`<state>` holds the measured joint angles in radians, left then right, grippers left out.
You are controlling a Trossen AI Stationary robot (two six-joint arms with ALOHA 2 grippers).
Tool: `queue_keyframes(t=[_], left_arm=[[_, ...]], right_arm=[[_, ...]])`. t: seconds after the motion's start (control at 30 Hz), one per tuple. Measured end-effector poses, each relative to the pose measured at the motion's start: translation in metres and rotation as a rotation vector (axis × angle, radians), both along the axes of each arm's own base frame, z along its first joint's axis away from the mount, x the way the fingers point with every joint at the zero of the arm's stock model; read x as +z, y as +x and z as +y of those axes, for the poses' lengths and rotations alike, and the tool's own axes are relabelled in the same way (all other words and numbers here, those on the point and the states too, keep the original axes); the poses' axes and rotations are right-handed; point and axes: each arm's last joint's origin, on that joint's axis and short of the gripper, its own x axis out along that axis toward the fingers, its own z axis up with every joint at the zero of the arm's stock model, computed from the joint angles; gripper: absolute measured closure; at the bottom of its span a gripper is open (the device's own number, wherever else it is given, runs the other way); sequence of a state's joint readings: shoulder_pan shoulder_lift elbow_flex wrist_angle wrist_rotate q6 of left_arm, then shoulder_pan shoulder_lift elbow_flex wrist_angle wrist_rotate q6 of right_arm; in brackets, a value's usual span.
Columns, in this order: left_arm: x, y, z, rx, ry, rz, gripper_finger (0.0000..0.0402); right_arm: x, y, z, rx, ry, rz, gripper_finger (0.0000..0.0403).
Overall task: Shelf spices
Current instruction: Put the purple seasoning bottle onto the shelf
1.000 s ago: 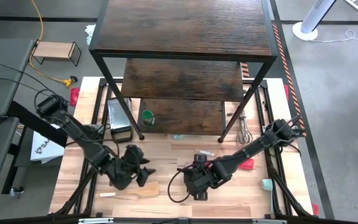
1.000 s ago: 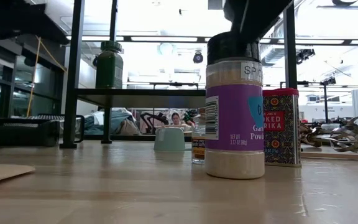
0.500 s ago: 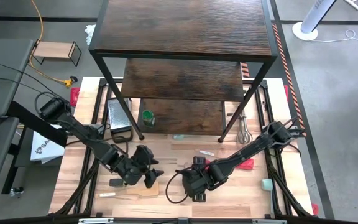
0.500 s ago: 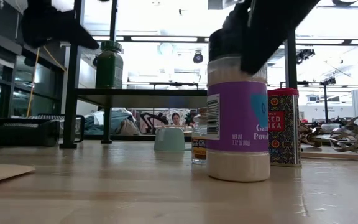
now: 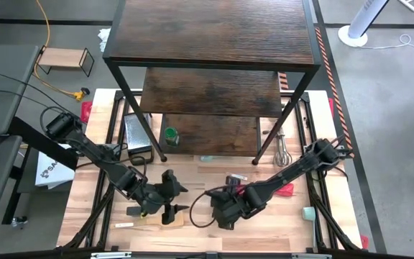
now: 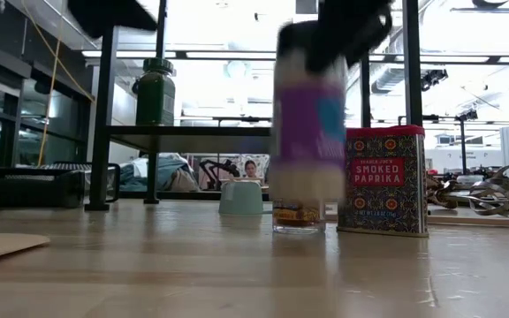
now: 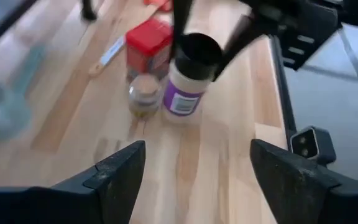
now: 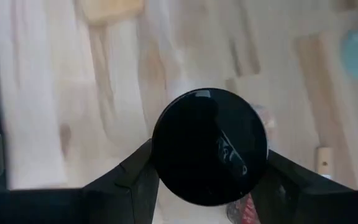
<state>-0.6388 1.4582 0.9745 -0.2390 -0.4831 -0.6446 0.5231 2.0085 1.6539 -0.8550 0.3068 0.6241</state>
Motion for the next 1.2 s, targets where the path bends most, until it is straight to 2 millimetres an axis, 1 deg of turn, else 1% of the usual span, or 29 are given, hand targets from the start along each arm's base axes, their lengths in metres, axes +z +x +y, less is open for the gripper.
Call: queue_keyframes(t=[0.07,0.17,0.27,0.37,0.5,0.57,0.73,0.83,0.9,0.93,1.0,1.03,1.1,1.2], left_arm=[[0.009,0.003,-0.001,-0.059,0.067,-0.023,0.0115],[0.025,0.01,0.0,-0.153,0.196,-0.075,0.0115],[0.041,0.018,0.004,-0.22,0.313,-0.117,0.0115],[0.047,0.026,0.015,-0.242,0.31,-0.121,0.0115],[0.046,0.036,0.032,-0.238,0.236,-0.099,0.0115],[0.046,0.038,0.037,-0.281,0.233,-0.085,0.0115],[0.046,0.039,0.037,-0.388,0.203,-0.089,0.0115],[0.046,0.039,0.036,-0.4,0.181,-0.086,0.0121],[0.046,0.039,0.036,-0.378,0.169,-0.084,0.0147],[0.046,0.039,0.037,-0.359,0.169,-0.086,0.0169],[0.047,0.04,0.037,-0.334,0.177,-0.096,0.023],[0.047,0.04,0.037,-0.326,0.177,-0.105,0.0253],[0.049,0.041,0.037,-0.32,0.172,-0.12,0.0255],[0.051,0.043,0.037,-0.255,0.107,-0.147,0.0255]], right_arm=[[0.016,-0.003,0.001,-0.032,0.003,-0.058,0.0212],[0.046,-0.007,0.003,-0.058,-0.015,-0.187,0.0212],[0.073,-0.004,0.005,-0.076,0.012,-0.301,0.0213],[0.088,0.0,0.005,-0.101,0.012,-0.366,0.0213],[0.098,0.003,0.004,-0.137,-0.033,-0.451,0.0213],[0.102,0.005,0.005,-0.141,-0.04,-0.488,0.0213],[0.111,0.008,0.004,-0.143,-0.028,-0.522,0.0213],[0.115,0.01,0.004,-0.14,-0.019,-0.554,0.0213],[0.115,0.01,0.004,-0.138,-0.02,-0.554,0.0213],[0.115,0.01,0.004,-0.139,-0.023,-0.551,0.0213],[0.115,0.01,0.003,-0.147,-0.032,-0.553,0.0213],[0.115,0.01,0.003,-0.147,-0.031,-0.554,0.0212],[0.116,0.01,0.004,-0.13,-0.052,-0.554,0.0184],[0.115,0.009,0.003,-0.103,-0.082,-0.537,0.0125]])
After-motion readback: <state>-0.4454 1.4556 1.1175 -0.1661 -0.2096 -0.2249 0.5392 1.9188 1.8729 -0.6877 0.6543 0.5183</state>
